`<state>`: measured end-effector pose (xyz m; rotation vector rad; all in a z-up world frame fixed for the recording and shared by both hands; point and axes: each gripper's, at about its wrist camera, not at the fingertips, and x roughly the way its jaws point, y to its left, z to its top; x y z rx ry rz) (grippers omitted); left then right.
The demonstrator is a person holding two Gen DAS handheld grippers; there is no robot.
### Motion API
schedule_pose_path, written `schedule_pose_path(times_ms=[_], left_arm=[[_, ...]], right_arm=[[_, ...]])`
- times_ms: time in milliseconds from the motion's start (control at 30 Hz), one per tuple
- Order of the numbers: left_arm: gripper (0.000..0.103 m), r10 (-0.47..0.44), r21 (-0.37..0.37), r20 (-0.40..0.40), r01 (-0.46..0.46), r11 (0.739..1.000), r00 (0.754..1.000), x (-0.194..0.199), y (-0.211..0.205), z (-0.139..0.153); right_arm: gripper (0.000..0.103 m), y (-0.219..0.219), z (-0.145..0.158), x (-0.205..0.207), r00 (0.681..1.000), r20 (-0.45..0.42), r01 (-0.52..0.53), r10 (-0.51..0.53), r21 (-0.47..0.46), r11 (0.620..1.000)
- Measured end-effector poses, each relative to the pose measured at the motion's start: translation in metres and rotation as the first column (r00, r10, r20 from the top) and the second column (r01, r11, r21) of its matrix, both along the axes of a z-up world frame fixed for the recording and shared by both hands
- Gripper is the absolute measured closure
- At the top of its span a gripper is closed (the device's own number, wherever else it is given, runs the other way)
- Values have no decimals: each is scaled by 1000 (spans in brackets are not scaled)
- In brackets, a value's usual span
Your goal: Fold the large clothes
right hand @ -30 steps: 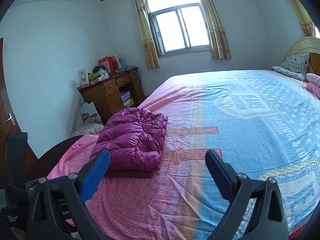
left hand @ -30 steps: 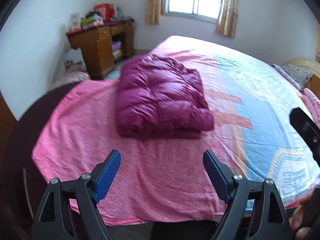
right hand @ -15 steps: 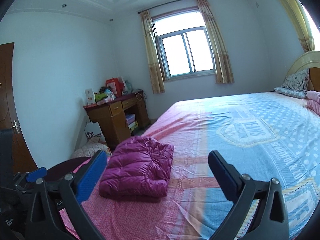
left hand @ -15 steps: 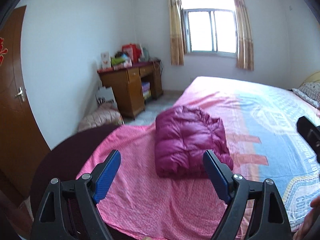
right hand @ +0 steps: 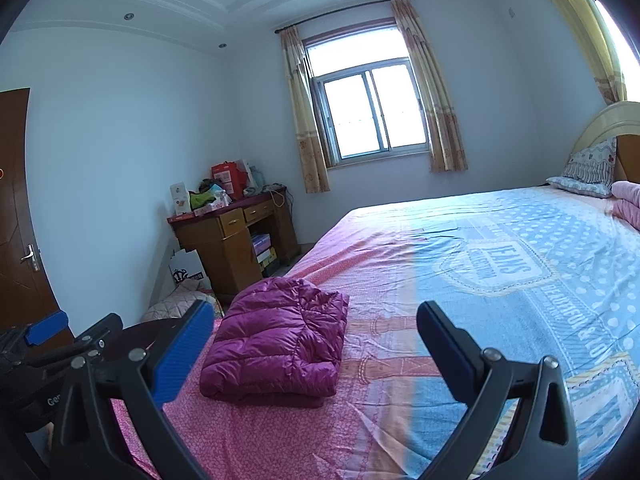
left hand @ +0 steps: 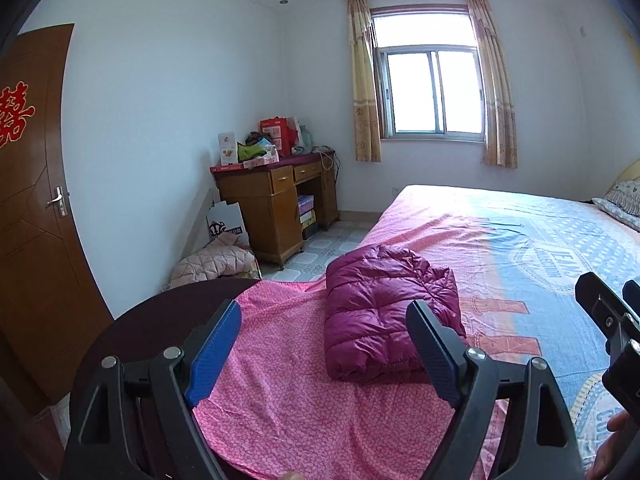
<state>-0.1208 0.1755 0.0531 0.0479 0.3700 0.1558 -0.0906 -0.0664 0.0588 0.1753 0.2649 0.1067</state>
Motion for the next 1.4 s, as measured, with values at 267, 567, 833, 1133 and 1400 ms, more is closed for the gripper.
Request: schedule_pose_path(times_ms=[267, 567, 833, 1133, 1400], left_arm=[[18, -13, -17, -18, 12, 1000, 1000, 3, 0, -4], [18, -12, -13, -20, 12, 1000, 1000, 4, -2, -5], [18, -13, -13, -22, 12, 1000, 1000, 5, -3, -6], [18, -19, -7, -29, 18, 1000, 999, 6, -5, -7], [18, -7, 13, -29, 8, 1000, 1000, 8, -7, -9]], right_arm=[[0, 3, -3, 1, 1000, -18, -10, 10, -2, 1000], [0, 0, -4, 1, 1000, -21, -8, 8, 5, 1000], [0, 1, -6, 2, 1000, -30, -8, 9, 9, 1000], [0, 2, -7, 3, 999, -36, -9, 9, 12, 1000], [0, 2, -10, 2, 999, -39, 0, 1, 21, 1000]])
